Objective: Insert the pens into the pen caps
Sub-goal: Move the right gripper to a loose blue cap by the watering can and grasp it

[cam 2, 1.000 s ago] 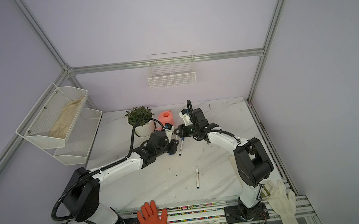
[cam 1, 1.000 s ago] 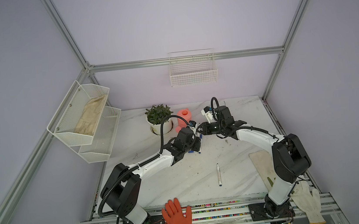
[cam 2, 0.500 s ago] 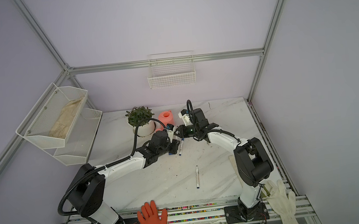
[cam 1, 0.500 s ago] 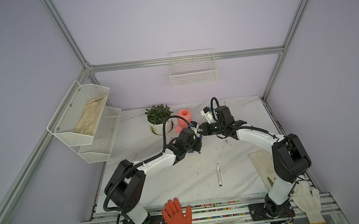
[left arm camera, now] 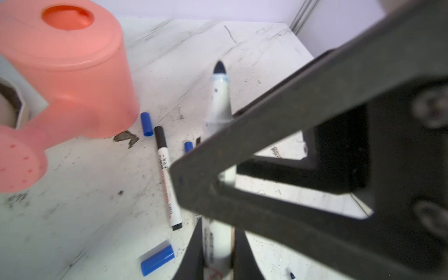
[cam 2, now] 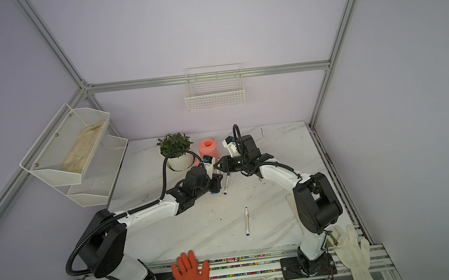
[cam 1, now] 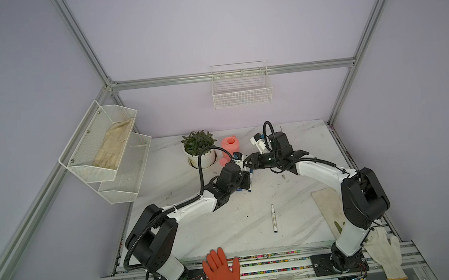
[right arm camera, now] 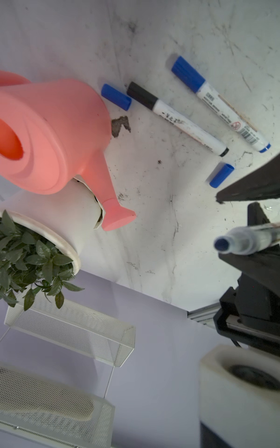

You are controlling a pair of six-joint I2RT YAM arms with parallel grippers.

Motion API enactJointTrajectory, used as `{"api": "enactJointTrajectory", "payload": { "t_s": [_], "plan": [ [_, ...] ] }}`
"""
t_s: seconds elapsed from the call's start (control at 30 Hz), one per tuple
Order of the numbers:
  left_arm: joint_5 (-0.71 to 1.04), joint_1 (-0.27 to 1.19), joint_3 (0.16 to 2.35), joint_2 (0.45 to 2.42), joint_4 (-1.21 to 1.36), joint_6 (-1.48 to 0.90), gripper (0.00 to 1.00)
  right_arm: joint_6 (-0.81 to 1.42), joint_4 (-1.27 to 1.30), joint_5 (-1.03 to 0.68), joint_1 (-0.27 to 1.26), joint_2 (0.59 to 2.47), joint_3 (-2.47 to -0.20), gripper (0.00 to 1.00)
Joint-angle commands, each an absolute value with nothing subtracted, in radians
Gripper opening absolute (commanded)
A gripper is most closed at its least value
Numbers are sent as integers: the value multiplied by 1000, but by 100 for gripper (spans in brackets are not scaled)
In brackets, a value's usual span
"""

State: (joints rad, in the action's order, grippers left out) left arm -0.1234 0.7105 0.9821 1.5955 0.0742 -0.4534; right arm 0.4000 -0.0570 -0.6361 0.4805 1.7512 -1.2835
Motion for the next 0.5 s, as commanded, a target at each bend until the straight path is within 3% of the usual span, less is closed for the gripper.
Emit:
{"api": "enactJointTrajectory", "payload": {
  "t_s": [0.0, 0.23, 0.47],
  "plan": [
    [-391, 696, 924, 1529, -17, -634, 0, 408, -158, -467, 463, 1823, -1380, 39],
    [-521, 693, 833, 1486, -54, -793, 0, 362, -292, -345, 463, 1998, -1593, 39],
    [-529, 692, 822, 1479, -28, -728, 0, 338, -340, -342, 464, 2123, -1750, 39]
  ]
}}
